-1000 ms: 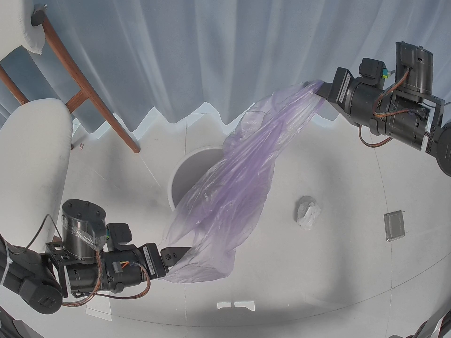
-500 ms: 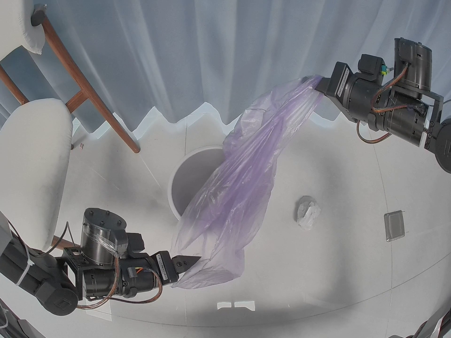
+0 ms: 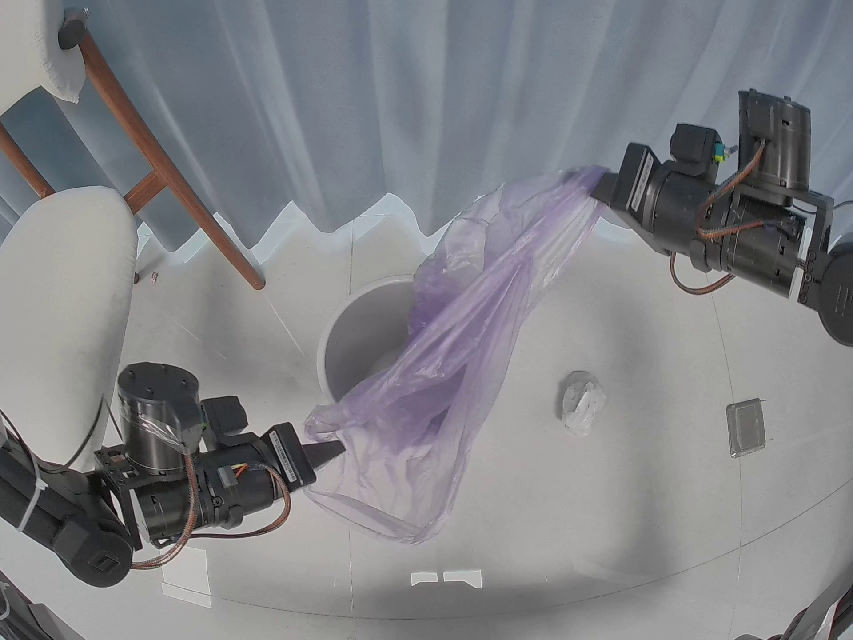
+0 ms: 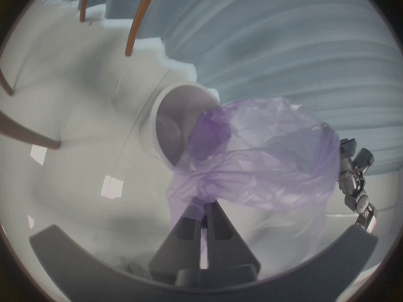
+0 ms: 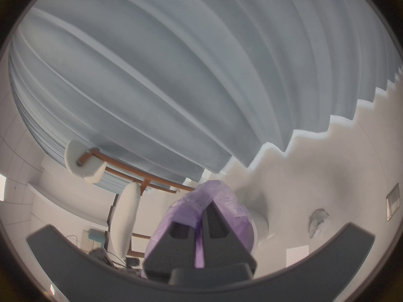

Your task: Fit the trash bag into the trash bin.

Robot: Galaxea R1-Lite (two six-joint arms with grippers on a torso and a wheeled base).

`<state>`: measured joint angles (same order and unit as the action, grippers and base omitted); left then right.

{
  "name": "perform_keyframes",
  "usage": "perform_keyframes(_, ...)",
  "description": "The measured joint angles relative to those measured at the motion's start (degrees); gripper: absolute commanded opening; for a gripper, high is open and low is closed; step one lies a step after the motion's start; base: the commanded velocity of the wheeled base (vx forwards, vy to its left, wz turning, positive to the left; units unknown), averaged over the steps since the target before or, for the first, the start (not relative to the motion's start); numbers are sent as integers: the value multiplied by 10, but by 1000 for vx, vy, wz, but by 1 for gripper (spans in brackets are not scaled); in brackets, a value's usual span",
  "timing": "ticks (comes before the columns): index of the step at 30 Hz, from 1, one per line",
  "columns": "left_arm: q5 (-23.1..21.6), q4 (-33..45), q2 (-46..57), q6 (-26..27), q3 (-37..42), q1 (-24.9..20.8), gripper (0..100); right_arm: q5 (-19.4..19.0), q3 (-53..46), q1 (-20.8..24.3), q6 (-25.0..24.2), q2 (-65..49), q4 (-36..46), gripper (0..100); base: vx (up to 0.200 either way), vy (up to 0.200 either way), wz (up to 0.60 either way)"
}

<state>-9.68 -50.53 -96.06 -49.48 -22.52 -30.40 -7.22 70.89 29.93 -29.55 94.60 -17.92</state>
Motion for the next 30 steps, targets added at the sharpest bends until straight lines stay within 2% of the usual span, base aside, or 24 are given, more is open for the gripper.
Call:
perform_keyframes(8, -4, 28, 50, 127, -4, 20, 0, 2, -60, 3, 15, -1, -1, 0, 200, 0, 0)
perform_keyframes(13, -5, 42, 71, 152, -22, 17, 0, 2, -86, 9, 18, -1, 0, 0, 200, 0, 0)
perform_keyframes(18, 1, 42, 83, 150, -35, 16, 0, 2, -107, 10, 26, -3, 2, 0, 80, 0, 0)
perform_keyframes(24, 46, 40, 102, 128, -54, 9, 0, 3, -143, 11, 30, -9, 20, 0, 0, 0, 0)
perform_keyframes(27, 58, 37, 108, 89, -55, -3, 0, 3, -160, 14, 31, -10, 23, 0, 0, 0, 0)
perform_keyframes(30, 73, 35, 116, 10, -53, -24, 0, 3, -174, 19, 31, -11, 24, 0, 0, 0, 0)
